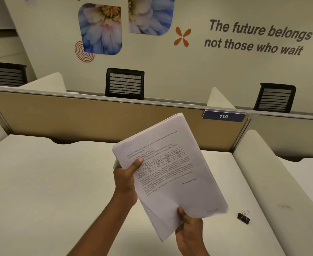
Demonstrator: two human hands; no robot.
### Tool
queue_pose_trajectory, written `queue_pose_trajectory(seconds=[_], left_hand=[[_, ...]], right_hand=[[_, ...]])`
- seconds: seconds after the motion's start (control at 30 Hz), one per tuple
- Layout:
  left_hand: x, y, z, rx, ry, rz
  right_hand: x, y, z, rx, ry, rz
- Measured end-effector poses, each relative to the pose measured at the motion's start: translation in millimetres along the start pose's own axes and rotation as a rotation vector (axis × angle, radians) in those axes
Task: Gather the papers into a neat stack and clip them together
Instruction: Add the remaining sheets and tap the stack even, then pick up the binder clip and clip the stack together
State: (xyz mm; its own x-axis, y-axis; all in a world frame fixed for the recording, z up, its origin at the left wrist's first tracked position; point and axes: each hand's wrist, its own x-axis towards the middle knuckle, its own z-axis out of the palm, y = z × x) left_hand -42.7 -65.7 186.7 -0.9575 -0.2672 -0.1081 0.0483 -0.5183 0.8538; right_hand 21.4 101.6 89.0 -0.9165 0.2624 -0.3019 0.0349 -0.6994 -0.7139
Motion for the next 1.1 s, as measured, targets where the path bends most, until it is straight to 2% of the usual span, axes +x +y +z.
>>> queue_pose_trajectory(seconds=[0.2, 0.47, 0.67, 0.77, 0.9, 1.1], left_hand=[[3, 4, 4, 0.109, -0.054, 0.063], [27, 8, 10, 0.169, -0.16, -0.029], [28, -3, 28, 0.252, -0.025, -0.006], [26, -6, 35, 0.302, -0.023, 0.011], [30, 2, 41, 0.317, -0.113, 0.063], [33, 5, 40, 0.422, -0.349, 0.109]], right_hand=[[0, 1, 3, 0.008, 0.018, -0.008], [6, 0, 7, 0.038, 0.058, 0.013], [10, 4, -6, -0.021, 0.056, 0.008], [16, -4, -18, -0.037, 0.015, 0.003], [39, -29, -43, 0.018, 0.04, -0.03], [78, -79, -84, -0.241, 0.139, -0.081]])
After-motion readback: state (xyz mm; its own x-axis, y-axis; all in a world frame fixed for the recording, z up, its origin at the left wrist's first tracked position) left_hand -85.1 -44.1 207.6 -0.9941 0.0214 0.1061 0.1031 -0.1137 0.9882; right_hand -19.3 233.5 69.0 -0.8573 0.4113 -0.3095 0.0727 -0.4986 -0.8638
